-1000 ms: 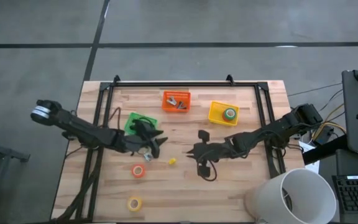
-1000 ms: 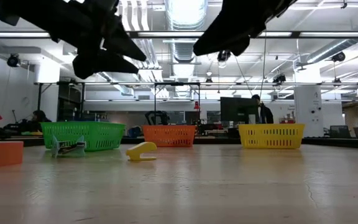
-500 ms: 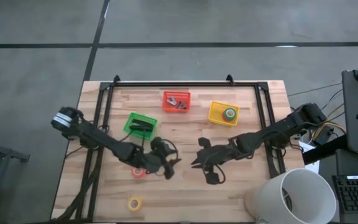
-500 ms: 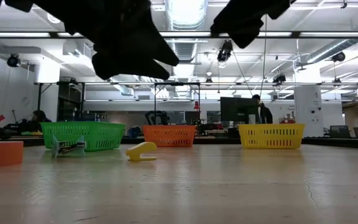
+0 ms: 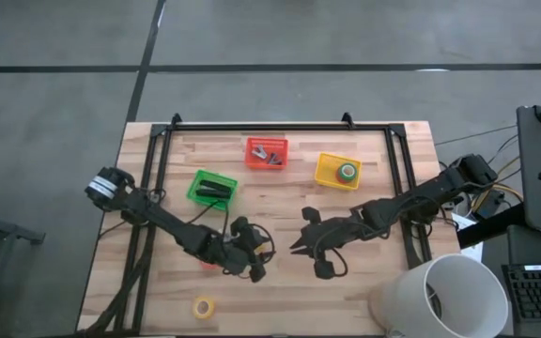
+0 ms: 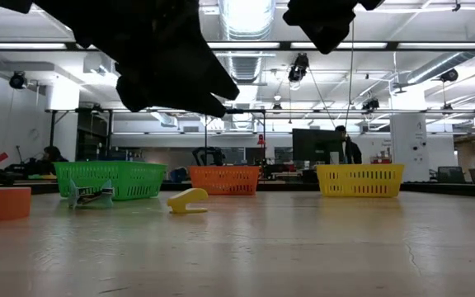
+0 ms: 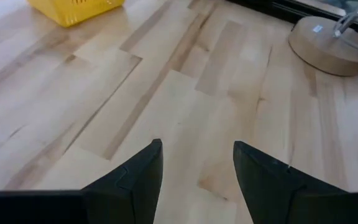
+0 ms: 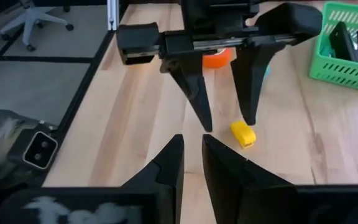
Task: Pick and place Stapler, Stapler remover, tape
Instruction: Put the yellow stapler into the green basket
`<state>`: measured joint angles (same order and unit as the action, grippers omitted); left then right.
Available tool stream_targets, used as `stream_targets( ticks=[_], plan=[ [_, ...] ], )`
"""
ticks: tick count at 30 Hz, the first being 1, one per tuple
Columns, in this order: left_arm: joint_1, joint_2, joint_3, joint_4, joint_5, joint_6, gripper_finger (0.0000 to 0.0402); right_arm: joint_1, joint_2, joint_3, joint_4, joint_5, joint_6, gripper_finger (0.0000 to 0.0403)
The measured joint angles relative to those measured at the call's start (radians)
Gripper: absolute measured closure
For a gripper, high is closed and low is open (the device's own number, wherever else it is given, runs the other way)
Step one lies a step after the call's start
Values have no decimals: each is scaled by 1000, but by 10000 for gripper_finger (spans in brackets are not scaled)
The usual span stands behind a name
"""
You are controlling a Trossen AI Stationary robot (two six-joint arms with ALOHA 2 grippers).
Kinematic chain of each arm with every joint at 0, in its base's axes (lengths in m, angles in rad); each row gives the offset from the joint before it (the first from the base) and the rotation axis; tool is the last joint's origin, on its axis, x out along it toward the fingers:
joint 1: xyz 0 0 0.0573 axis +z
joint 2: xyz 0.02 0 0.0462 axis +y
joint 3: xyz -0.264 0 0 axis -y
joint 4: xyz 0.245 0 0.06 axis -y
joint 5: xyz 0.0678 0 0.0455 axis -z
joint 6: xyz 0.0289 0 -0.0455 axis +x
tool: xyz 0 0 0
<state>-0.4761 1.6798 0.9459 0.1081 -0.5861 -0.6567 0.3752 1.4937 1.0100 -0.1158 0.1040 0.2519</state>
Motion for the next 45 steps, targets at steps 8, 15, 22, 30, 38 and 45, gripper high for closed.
stream_targets(
  ticks=[8, 15, 22, 30, 38, 45],
  plan=[
    [-50, 0, -1, -11, -29, 27, 204, 6, 0, 0, -8, 0, 3, 351],
    [-67, 0, -2, -12, -32, 19, 204, 10, 0, 0, -8, 0, 11, 351],
    [-69, 6, -2, -5, -32, 3, 204, 12, 0, -1, -8, 0, 16, 351],
    [-90, 60, 11, 6, -24, 1, 204, 21, 0, -10, -8, 0, 25, 351],
    [-91, 93, 17, 5, -22, -26, 204, 20, 0, -11, -8, 0, 25, 351],
    [-91, 100, 24, 5, -26, -21, 204, 21, 0, -12, -9, 0, 26, 351]
  ],
)
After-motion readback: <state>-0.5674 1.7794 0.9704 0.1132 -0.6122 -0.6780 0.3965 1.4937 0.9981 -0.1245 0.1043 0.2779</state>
